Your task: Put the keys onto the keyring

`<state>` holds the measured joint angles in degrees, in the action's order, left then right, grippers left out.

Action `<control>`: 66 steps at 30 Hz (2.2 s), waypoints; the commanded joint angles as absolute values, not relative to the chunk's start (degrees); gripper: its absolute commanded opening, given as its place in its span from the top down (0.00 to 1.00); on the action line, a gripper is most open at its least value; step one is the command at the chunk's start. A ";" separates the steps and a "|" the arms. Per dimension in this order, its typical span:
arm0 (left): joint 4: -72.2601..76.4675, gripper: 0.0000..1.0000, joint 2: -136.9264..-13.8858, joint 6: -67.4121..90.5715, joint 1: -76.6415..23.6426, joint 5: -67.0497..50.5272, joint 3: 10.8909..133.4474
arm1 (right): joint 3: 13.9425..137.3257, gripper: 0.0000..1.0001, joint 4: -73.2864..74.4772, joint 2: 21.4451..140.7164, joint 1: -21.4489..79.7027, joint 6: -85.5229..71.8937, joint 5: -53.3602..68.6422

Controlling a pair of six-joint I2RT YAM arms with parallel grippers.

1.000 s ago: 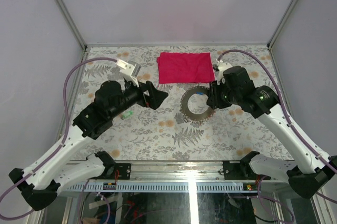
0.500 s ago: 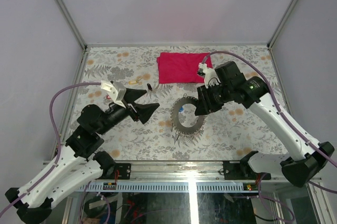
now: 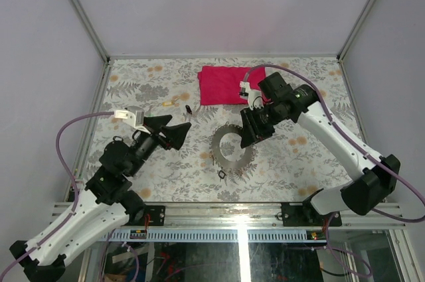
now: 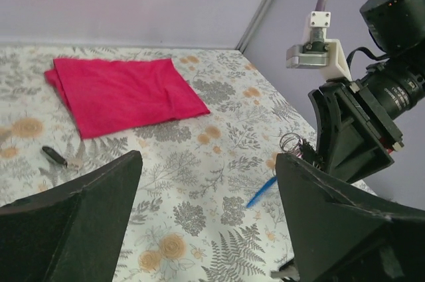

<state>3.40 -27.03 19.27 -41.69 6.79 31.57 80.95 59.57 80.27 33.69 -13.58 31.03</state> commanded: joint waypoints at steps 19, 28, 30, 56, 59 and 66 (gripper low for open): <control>55.50 0.14 -33.06 19.45 -43.26 2.47 2.25 | 93.90 1.00 82.66 89.51 31.74 -13.08 19.24; 66.69 0.15 -40.65 2.38 -49.32 0.15 -0.92 | 94.15 1.00 83.80 91.35 31.60 -12.18 27.62; 67.65 0.16 -39.70 1.30 -49.73 -2.60 -1.29 | 93.80 1.00 83.78 91.54 31.50 -11.57 29.13; 66.71 0.61 -40.60 -1.23 -52.08 -17.35 -0.51 | 92.98 1.00 82.73 91.10 31.66 -7.70 33.41; 67.01 0.66 -41.35 -1.35 -52.10 -16.58 -0.35 | 92.34 1.00 82.64 90.99 31.71 -7.32 33.67; 69.66 0.67 -42.33 -0.69 -52.04 -16.07 -0.43 | 92.43 1.00 82.63 91.35 33.01 -7.16 33.97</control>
